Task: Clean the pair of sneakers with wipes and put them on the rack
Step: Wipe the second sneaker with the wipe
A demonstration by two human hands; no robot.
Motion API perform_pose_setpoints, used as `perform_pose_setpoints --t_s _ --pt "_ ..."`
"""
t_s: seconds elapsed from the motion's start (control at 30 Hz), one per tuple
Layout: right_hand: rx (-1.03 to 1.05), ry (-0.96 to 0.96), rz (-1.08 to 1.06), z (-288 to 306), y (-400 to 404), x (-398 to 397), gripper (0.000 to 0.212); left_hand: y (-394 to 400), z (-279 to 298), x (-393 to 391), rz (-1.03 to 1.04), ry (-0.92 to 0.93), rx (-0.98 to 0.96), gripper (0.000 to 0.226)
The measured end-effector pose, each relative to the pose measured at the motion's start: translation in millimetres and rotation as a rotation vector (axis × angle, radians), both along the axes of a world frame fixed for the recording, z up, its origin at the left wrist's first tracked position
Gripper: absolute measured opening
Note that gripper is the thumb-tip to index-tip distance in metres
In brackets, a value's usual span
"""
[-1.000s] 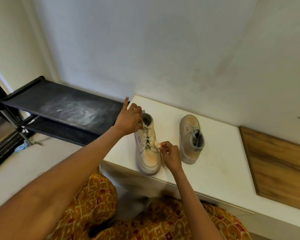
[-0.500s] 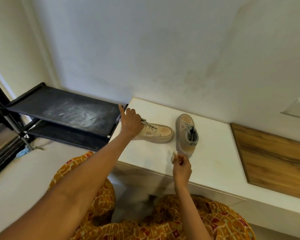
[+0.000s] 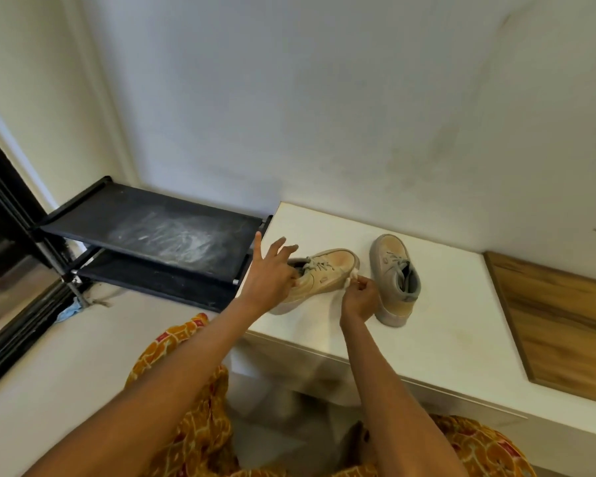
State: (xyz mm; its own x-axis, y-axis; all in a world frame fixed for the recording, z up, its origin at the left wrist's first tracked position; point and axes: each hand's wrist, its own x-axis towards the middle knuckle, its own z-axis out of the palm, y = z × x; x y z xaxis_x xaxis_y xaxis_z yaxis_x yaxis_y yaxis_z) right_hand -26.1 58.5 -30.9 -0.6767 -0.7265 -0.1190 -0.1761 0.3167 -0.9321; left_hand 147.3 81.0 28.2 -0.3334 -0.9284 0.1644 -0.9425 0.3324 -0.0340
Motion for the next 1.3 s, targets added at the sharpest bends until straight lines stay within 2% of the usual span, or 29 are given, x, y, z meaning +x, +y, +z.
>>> perform_pose_setpoints --t_s 0.1,0.3,0.53,0.7,0.8,0.93,1.1,1.2,1.3 --pt "0.021 0.034 0.022 -3 -11 -2 0.015 -2 -5 1 -0.049 -0.016 0.003 0.025" --pt "-0.013 0.136 0.237 -21 3 24 0.017 -8 -5 -6 -0.060 0.115 0.046 0.019" --pt "-0.126 -0.051 0.402 -27 43 44 0.015 -4 -9 -10 0.039 0.224 0.091 0.022" --pt "-0.141 -0.122 0.689 -21 72 57 0.016 0 -9 -21 0.163 0.312 0.164 0.021" --pt "-0.157 -0.275 0.562 -8 86 53 0.014 8 -10 -35 0.175 0.267 0.179 0.025" --pt "-0.061 -0.606 0.385 2 108 13 0.020 18 -6 -53 0.167 0.245 0.223 0.033" --pt "-0.174 -1.011 0.265 32 131 -40 0.024 34 5 -73 0.221 0.303 0.256 0.037" --pt "-0.253 -1.106 0.247 55 144 -66 0.019 59 11 -97 0.206 0.336 0.119 0.035" --pt "-0.345 -1.129 0.250 75 159 -93 0.019 80 25 -135 0.106 0.541 0.030 0.025"
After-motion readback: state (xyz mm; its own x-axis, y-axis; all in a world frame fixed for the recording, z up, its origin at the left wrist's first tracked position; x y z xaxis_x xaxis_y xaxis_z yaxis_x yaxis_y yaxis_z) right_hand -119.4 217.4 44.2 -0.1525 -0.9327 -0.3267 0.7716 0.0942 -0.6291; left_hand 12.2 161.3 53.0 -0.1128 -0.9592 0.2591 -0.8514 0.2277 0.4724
